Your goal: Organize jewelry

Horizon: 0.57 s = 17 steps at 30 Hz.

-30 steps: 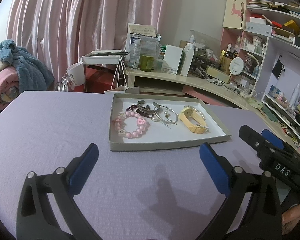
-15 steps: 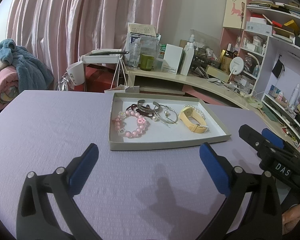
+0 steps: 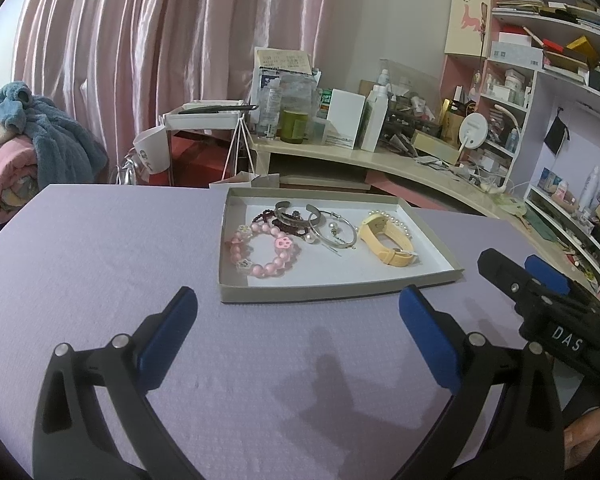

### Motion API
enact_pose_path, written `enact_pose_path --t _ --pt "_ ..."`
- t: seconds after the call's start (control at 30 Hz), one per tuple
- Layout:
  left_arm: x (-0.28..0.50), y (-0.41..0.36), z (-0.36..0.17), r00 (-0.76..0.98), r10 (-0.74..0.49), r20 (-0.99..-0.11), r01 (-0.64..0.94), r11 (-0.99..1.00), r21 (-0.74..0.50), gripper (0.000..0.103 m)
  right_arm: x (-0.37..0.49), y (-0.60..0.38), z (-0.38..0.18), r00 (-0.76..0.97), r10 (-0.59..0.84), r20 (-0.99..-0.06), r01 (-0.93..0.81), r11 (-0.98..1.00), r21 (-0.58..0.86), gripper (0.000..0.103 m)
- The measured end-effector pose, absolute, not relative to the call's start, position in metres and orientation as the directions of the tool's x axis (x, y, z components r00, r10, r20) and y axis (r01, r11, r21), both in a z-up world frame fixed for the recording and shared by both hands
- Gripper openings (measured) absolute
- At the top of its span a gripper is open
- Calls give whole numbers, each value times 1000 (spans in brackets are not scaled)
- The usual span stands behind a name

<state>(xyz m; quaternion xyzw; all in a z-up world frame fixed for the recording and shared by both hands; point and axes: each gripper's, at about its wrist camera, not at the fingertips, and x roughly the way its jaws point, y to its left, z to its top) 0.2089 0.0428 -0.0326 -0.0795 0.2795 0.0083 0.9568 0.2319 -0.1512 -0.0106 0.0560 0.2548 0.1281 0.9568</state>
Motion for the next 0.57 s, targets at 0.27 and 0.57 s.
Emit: enact_pose_path --t 0.27,0.57 --pt "211 44 -32 842 -33 -538 -58 987 -151 101 232 -151 -11 837 274 -473 -216 961 173 102" --pt "212 47 -32 840 -30 -542 -64 986 -153 101 232 -151 -10 837 274 -474 -216 961 173 102"
